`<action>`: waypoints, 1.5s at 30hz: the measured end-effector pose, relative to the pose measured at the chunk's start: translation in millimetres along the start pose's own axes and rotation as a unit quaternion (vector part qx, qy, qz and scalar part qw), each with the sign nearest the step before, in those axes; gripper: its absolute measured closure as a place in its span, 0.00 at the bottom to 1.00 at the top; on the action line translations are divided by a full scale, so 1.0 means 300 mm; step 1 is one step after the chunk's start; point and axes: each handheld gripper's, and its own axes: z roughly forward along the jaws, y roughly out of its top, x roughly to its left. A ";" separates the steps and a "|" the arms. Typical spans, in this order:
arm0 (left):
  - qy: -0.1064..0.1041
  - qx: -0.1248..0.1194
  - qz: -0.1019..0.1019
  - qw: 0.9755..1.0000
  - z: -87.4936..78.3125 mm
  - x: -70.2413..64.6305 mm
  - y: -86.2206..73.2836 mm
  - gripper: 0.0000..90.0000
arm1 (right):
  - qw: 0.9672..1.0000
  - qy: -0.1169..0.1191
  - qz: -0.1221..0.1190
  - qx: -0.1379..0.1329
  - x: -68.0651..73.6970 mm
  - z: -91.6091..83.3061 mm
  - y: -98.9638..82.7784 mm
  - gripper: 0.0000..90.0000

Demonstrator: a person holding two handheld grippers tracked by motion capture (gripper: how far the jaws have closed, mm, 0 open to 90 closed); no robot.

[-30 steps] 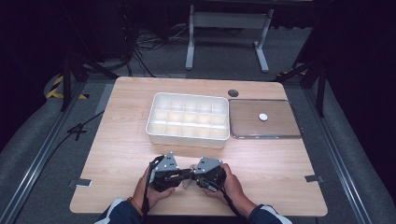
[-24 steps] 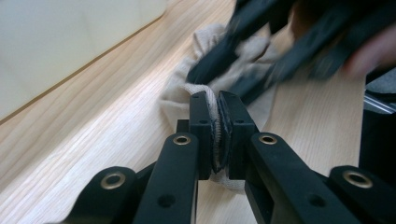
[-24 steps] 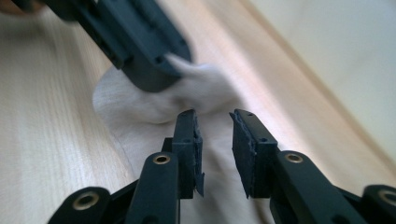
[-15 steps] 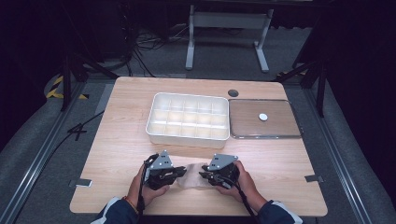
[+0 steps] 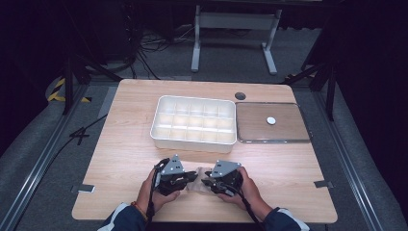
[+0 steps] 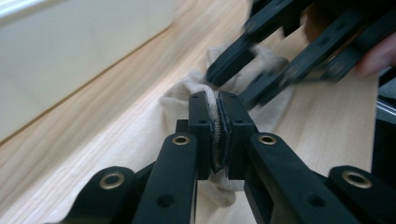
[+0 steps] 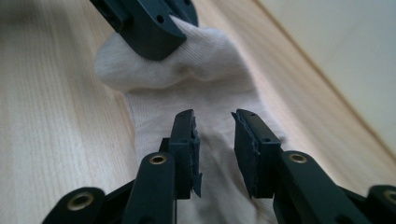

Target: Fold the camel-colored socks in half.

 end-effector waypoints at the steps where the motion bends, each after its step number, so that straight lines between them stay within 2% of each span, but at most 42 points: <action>1: 0.000 0.000 0.002 1.000 -0.004 0.007 -0.001 0.94 | 1.000 -0.002 0.000 -0.005 -0.007 -0.014 -0.001 0.76; 3: 0.003 -0.002 -0.001 1.000 -0.007 0.008 -0.001 0.94 | 1.000 -0.007 0.008 -0.010 -0.025 -0.050 -0.006 0.75; 5: 0.001 0.000 0.002 1.000 -0.006 0.006 0.000 0.94 | 1.000 -0.019 0.003 -0.004 -0.039 -0.076 -0.014 0.73; 6: 0.001 -0.002 0.003 1.000 -0.004 0.004 0.000 0.94 | 1.000 -0.019 0.012 -0.004 -0.058 -0.094 -0.029 0.71; 8: 0.002 -0.001 0.002 1.000 0.000 -0.001 0.002 0.94 | 1.000 -0.019 0.016 0.002 -0.068 -0.098 -0.038 0.69; 11: 0.003 -0.001 0.006 1.000 0.002 -0.001 0.009 0.94 | 0.999 -0.031 0.009 0.029 -0.091 -0.086 -0.069 0.67; 14: 0.001 -0.006 0.002 1.000 0.004 -0.001 0.016 0.94 | 0.998 -0.012 0.038 0.040 -0.126 -0.063 -0.100 0.70; 16: -0.003 -0.008 0.002 1.000 0.012 -0.006 0.024 0.94 | 0.999 -0.008 0.038 0.035 -0.129 -0.057 -0.105 0.72; 20: -0.007 -0.007 0.005 1.000 0.031 -0.014 0.037 0.94 | 0.999 -0.014 0.021 0.040 -0.117 -0.054 -0.097 0.77; 29: -0.019 -0.009 0.001 1.000 0.105 -0.029 0.068 0.94 | 0.999 -0.009 0.024 0.037 -0.119 -0.052 -0.100 0.78; 37: -0.024 -0.003 0.003 1.000 0.142 -0.042 0.075 0.94 | 0.999 -0.007 0.024 0.036 -0.119 -0.051 -0.100 0.78; 42: -0.025 -0.002 0.003 1.000 0.151 -0.041 0.072 0.94 | 0.999 -0.014 0.027 0.036 -0.120 -0.053 -0.101 0.74; 45: -0.024 -0.001 0.000 1.000 0.149 -0.037 0.071 0.94 | 0.999 -0.017 0.029 0.039 -0.118 -0.058 -0.098 0.68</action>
